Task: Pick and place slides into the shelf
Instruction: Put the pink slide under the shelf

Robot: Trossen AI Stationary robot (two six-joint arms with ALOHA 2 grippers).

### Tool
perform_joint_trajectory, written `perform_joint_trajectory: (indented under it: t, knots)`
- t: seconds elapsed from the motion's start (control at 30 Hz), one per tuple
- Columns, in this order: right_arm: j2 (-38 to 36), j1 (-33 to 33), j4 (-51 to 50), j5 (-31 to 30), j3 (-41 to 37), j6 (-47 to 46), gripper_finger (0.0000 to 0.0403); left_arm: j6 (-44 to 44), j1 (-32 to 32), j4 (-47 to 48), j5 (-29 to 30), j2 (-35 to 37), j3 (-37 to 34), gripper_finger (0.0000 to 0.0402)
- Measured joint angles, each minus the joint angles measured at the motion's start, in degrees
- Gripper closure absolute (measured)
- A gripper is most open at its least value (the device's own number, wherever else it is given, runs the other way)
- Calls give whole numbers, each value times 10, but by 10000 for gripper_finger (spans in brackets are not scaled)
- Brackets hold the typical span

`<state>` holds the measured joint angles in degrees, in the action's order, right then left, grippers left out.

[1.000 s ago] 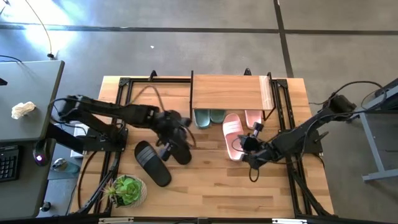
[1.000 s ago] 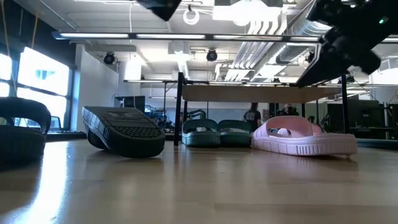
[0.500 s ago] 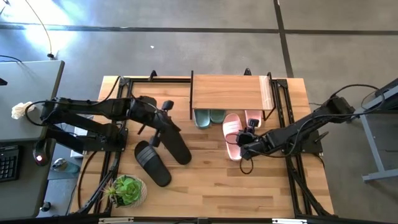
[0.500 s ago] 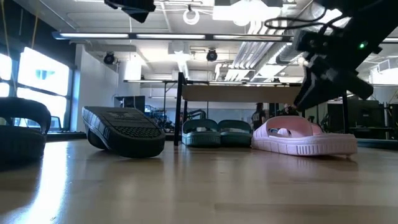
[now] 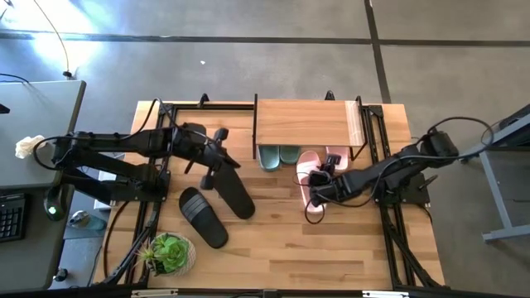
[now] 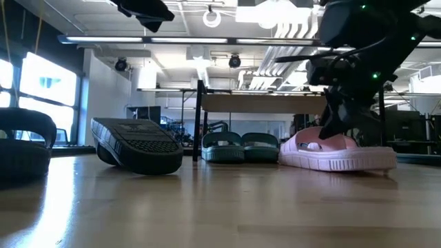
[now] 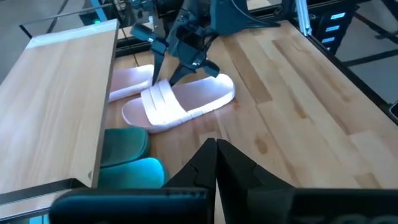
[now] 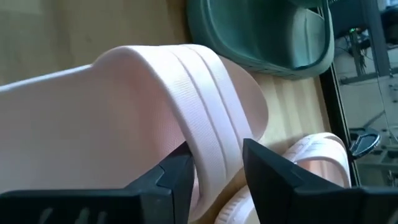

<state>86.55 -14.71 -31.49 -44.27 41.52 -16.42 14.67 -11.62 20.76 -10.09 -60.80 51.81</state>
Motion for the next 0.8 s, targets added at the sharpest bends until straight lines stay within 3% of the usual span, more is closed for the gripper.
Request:
perform_joint_trajectory:
  t: [0.13,0.37,0.63,0.8]
  knots:
    - [11,8,-2,2,0,-6,299,-2,0,4,0,0,0,401]
    - [16,6,-8,-6,0,-59,394,-3,0,4,0,0,0,401]
    - [16,-1,-114,-53,0,-202,398,-6,0,11,0,0,0,401]
    - [16,15,-118,-62,0,-222,400,-6,0,17,0,-1,0,401]
